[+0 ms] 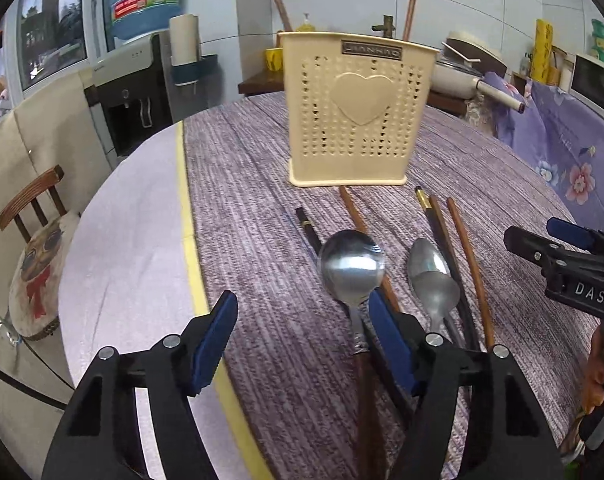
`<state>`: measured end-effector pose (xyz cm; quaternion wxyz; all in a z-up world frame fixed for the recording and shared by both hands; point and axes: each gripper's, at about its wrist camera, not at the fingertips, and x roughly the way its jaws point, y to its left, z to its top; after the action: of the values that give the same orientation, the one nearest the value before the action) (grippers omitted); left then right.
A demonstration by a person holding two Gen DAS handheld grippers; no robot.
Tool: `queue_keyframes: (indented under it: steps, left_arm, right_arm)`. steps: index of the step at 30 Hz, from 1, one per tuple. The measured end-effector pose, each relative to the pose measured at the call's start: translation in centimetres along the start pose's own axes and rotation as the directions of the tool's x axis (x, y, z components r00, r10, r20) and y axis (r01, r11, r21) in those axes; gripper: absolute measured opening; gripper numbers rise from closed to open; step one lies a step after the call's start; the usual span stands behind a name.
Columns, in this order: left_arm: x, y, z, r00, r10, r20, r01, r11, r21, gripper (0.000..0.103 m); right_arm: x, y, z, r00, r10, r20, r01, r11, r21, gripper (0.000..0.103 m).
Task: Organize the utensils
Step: 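Bring the left tool down over a metal spoon in the row, then close the left tool on the metal spoon's handle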
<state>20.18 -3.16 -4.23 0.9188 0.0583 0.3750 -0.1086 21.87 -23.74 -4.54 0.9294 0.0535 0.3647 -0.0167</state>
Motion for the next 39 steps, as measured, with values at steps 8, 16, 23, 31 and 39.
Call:
queue_keyframes:
  steps: [8,16,23,31,39]
  left_arm:
    - [1.8,-2.5,1.2,1.0,0.011,-0.026,-0.011,1.0,-0.005,0.067]
    - [3.4,-3.9,1.5,0.996,0.063,-0.059,-0.062,0.998,0.016,0.067]
    - [4.3,-3.9,1.7,0.994,0.066,-0.086,-0.066,0.998,-0.002,0.047]
    - [3.8,-3.3,1.8,0.996,0.052,-0.074,-0.055,0.998,-0.036,0.047]
    - [3.2,-0.8,2.2,0.997,0.053,-0.059,-0.059,0.993,-0.097,0.047]
  right_arm:
    - [0.1,-0.6,-0.4,1.0,-0.003,-0.015,0.003,1.0,0.017,0.086]
    - [0.4,-0.7,-0.3,1.0,-0.004,-0.025,0.004,1.0,0.019,0.086]
    - [0.6,-0.5,-0.1,1.0,-0.004,-0.029,0.005,1.0,0.023,0.086]
    - [1.2,0.6,-0.1,0.999,0.0,-0.045,0.0,1.0,0.005,0.082]
    - [3.4,1.6,0.8,0.995,-0.018,-0.095,0.017,1.0,-0.013,0.064]
